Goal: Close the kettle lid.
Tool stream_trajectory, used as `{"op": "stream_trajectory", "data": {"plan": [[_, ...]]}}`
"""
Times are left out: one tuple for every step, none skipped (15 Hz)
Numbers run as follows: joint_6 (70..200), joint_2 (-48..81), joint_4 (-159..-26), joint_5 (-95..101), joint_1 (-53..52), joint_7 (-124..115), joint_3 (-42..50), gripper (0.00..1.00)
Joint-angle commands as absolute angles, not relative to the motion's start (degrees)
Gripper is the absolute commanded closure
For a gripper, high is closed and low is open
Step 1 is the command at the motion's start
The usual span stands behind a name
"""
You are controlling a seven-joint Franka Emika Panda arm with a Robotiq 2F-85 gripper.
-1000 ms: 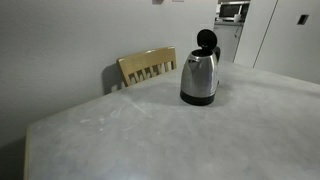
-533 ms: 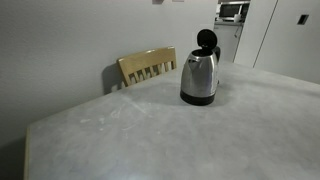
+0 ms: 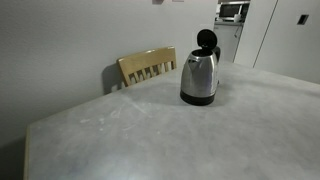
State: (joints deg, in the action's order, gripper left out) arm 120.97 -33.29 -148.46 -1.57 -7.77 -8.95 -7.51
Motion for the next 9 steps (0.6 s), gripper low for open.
{"op": "stream_trajectory", "data": {"plan": [[128.6, -33.9, -148.4, 1.3, -4.4, -11.4, -8.3, 0.0], [131.0, -34.0, -148.5, 3.6, -2.7, -13.2, -9.0, 0.0], [132.8, -33.8, -148.3, 6.3, -0.9, -15.2, -9.6, 0.0], [134.7, -33.8, -148.3, 8.7, 0.8, -17.3, -10.1, 0.0], [136.1, -33.8, -148.1, 11.6, 2.8, -19.2, -10.7, 0.0], [137.3, -33.8, -148.0, 14.5, 5.0, -21.3, -11.3, 0.0], [138.5, -33.7, -147.6, 17.2, 7.1, -23.4, -11.8, 0.0], [138.7, -33.3, -147.0, 19.0, 8.7, -24.9, -11.9, 0.0], [138.8, -31.7, -145.8, 19.0, 9.3, -24.6, -10.7, 0.0]]}}
